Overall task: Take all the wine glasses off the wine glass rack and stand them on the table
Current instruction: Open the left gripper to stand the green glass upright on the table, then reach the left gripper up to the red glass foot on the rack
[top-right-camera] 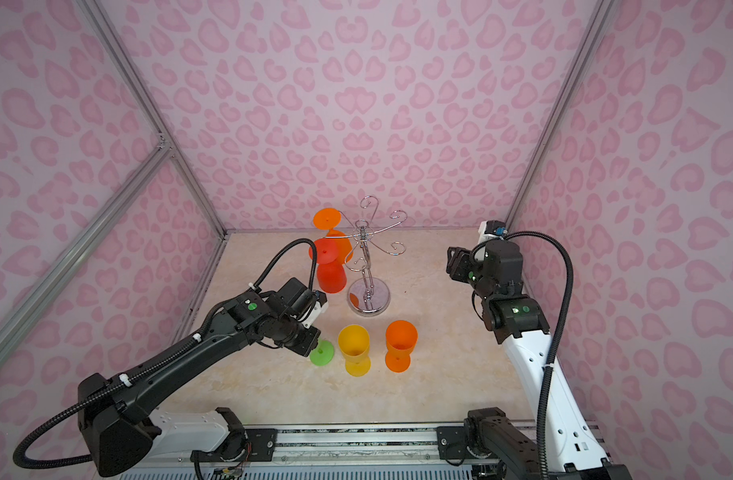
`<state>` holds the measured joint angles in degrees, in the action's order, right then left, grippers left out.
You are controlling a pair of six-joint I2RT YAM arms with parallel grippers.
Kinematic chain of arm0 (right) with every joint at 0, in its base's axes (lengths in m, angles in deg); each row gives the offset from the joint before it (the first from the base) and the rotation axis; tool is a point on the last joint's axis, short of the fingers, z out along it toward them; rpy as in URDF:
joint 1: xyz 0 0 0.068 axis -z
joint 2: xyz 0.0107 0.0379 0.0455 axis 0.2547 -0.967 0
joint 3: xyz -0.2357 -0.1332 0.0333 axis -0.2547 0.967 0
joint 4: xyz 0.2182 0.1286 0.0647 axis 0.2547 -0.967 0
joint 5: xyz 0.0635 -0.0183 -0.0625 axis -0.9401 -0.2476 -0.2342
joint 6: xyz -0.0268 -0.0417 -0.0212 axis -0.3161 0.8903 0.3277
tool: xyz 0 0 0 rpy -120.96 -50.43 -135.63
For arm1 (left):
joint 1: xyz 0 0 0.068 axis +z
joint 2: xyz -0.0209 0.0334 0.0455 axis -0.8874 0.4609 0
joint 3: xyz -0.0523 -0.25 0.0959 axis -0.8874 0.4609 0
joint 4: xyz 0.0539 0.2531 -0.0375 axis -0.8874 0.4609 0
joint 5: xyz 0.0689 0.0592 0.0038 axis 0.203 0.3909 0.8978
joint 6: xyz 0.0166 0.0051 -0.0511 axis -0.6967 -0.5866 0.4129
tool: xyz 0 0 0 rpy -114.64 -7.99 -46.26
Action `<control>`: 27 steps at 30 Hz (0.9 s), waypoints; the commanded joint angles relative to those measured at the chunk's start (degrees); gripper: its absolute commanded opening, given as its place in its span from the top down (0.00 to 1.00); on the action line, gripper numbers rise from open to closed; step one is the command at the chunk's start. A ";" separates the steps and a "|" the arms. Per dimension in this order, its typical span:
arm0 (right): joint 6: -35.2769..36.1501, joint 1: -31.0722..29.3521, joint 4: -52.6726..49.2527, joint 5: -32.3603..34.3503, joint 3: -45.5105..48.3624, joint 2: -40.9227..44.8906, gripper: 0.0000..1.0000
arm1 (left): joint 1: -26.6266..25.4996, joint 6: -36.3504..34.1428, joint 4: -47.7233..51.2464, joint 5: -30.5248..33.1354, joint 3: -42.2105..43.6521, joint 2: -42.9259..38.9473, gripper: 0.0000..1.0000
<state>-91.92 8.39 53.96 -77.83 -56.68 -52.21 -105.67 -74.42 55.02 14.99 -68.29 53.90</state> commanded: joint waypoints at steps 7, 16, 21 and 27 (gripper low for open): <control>-0.51 -0.01 2.15 -0.90 1.01 -0.04 0.39 | -0.31 -0.79 2.32 0.99 -2.79 0.01 0.67; -0.57 0.47 2.32 -1.08 2.11 0.31 0.39 | -0.50 -0.57 3.38 -2.16 -5.56 -4.77 0.43; -0.70 0.56 2.41 -1.35 2.28 0.36 0.39 | -0.50 -0.67 3.08 -4.65 -9.33 -11.56 0.34; -1.60 0.53 3.38 -2.11 3.46 0.58 0.39 | 0.93 6.06 -8.28 -6.63 -10.73 -21.27 0.34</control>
<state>-92.60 8.95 55.05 -79.34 -53.89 -51.75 -105.56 -72.51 54.37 10.34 -79.32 35.05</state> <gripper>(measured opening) 0.611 0.661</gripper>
